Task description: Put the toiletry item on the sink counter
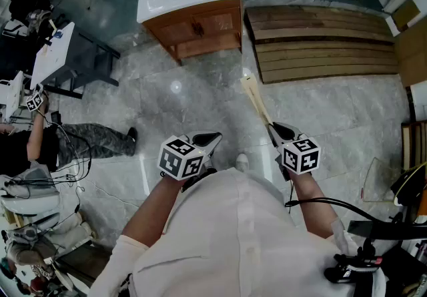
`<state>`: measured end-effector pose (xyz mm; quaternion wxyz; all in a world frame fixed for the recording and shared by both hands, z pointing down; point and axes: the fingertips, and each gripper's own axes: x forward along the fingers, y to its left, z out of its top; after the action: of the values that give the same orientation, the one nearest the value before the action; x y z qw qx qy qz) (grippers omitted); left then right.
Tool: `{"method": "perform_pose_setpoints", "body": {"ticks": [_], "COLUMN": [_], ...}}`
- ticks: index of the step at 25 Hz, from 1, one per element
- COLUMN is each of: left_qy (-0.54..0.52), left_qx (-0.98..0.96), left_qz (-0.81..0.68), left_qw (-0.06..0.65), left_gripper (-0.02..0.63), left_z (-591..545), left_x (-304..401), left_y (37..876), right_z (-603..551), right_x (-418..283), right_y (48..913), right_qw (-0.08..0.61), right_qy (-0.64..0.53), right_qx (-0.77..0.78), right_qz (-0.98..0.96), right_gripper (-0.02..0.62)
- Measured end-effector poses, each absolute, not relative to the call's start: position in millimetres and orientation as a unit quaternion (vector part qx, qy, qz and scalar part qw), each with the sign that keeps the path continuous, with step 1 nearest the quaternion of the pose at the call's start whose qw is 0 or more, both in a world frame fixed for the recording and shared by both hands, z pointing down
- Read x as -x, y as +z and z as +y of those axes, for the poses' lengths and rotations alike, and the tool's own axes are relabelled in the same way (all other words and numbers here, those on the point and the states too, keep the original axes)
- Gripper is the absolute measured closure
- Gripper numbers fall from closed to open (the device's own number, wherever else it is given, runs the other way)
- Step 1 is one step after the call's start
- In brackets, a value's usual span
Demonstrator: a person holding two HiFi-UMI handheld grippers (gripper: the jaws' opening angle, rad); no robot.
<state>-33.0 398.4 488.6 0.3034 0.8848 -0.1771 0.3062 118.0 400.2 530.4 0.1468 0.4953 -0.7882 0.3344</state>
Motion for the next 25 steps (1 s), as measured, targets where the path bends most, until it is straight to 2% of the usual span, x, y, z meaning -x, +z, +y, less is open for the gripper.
{"method": "perform_pose_setpoints", "body": {"ticks": [16, 25], "left_qy": [0.291, 0.271], "left_qx": [-0.883, -0.893], "left_qz": [-0.201, -0.185], "left_qw": [0.309, 0.310], "left_gripper": [0.600, 0.600], "left_z": [397.9, 306.9], "left_x": [41.3, 46.3], "left_y": [484.7, 498.3], "right_z": [385.4, 301.9], "right_x": [-113.0, -116.9], "right_y": [529.7, 534.4], "right_qw": [0.144, 0.119], "right_qy": [0.341, 0.361], "right_qx": [-0.497, -0.529], "right_qz": [-0.785, -0.759], "right_gripper": [0.569, 0.569]}}
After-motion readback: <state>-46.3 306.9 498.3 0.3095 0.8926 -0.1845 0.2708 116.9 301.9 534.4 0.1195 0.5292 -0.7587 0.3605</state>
